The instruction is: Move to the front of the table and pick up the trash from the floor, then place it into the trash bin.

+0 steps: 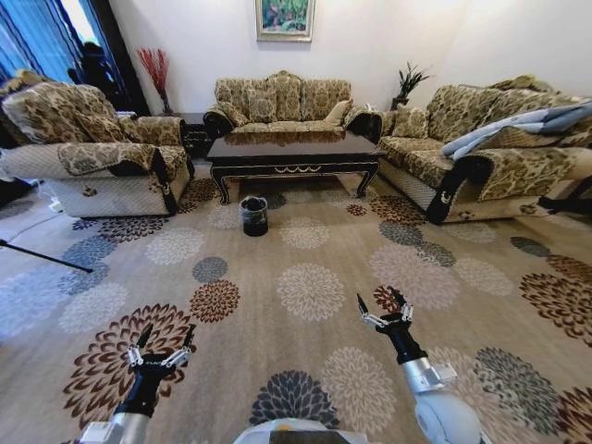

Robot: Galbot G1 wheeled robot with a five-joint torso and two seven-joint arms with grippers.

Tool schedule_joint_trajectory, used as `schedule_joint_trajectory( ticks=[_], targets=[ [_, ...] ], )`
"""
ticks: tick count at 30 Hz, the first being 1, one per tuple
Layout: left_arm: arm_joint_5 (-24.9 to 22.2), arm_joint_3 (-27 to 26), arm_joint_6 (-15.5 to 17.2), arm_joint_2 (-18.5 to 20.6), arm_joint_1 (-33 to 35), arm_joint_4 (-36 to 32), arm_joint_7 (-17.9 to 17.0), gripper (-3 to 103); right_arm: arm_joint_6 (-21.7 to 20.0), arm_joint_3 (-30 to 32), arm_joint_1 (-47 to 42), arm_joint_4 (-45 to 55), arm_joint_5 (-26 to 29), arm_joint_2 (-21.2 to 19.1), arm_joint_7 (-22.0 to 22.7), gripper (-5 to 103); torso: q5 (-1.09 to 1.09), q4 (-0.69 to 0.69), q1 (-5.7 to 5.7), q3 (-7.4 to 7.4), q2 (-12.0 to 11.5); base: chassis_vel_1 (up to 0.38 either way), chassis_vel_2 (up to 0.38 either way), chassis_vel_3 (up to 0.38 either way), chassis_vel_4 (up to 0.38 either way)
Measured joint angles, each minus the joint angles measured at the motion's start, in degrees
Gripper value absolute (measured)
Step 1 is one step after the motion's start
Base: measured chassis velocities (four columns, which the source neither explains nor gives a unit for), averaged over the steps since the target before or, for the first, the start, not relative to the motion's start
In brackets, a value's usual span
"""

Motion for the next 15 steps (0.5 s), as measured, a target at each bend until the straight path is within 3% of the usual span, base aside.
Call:
schedule_joint_trajectory(
  ticks=[15],
  targets=[
    [0.0,0.0,0.0,0.0,0.0,0.0,0.0,100,0.0,0.0,0.0,0.0,0.0,0.0,0.0,100,0.00,0.00,1.45,2.09,3.5,0.000,0.000,0.000,0.000]
  ],
)
